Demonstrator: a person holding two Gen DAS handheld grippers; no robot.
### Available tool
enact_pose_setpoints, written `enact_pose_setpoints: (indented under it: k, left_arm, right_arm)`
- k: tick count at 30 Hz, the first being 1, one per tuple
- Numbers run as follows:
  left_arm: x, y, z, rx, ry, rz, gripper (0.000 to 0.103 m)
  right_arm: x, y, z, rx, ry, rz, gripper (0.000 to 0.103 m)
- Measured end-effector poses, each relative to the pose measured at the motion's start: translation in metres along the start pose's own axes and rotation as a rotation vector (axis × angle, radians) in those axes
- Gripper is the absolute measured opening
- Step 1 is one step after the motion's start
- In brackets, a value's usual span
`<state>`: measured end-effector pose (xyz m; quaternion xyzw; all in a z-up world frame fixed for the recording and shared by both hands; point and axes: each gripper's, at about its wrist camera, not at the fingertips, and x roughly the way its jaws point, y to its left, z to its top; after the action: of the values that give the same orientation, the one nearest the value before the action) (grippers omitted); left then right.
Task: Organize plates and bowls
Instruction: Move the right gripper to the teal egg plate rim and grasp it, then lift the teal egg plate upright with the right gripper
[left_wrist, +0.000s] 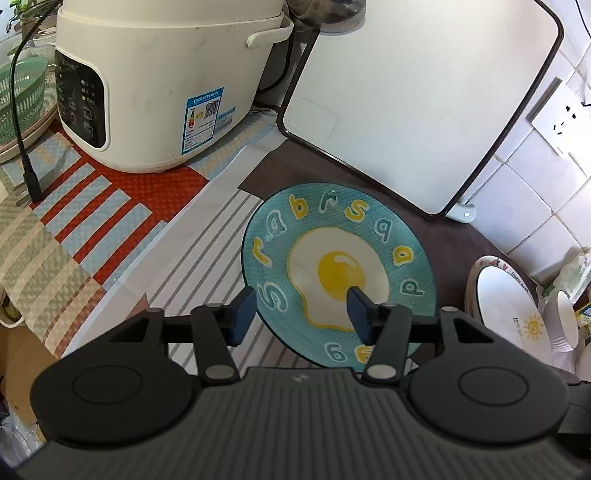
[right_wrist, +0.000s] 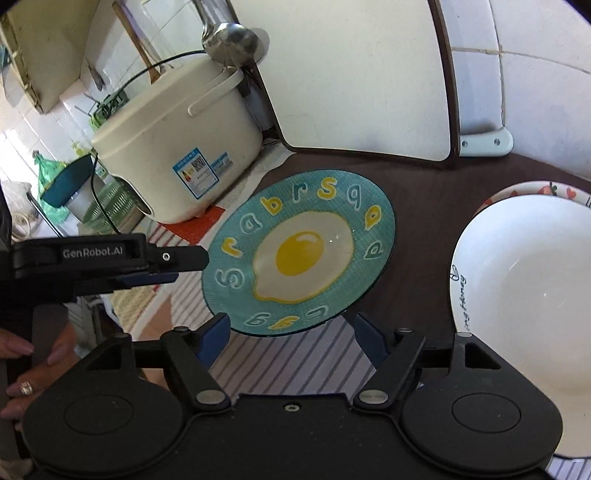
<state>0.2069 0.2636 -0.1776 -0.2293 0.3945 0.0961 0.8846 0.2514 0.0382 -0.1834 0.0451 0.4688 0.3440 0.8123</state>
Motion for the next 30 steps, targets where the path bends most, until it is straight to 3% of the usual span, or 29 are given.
enact_pose_setpoints:
  k: [3, 7, 15, 19, 22, 27, 30]
  left_arm:
    - [0.007, 0.002, 0.0, 0.002, -0.002, -0.003, 0.063]
    - [0.018, 0.003, 0.004, 0.013, 0.008, 0.014, 0.064]
    - [0.05, 0.016, 0.019, -0.017, 0.043, -0.01, 0.063]
    - [0.062, 0.022, 0.028, 0.006, 0.059, -0.018, 0.062]
    - [0.071, 0.028, 0.035, 0.022, 0.078, -0.008, 0.056]
    - [0.081, 0.04, 0.04, -0.002, 0.146, -0.021, 0.023]
    - [0.082, 0.05, 0.041, -0.099, 0.167, -0.031, 0.02]
  right_arm:
    - [0.003, -0.003, -0.002, -0.004, -0.018, 0.003, 0.081]
    - [0.008, -0.003, -0.004, -0.013, -0.034, -0.007, 0.081]
    - [0.025, -0.007, -0.007, 0.113, -0.019, 0.034, 0.081]
    - [0.038, -0.008, -0.008, 0.209, -0.062, 0.028, 0.082]
    - [0.05, -0.01, -0.009, 0.312, -0.104, -0.034, 0.081]
    - [0.06, -0.008, -0.008, 0.389, -0.176, -0.074, 0.08]
    - [0.06, -0.011, -0.013, 0.378, -0.211, -0.095, 0.069]
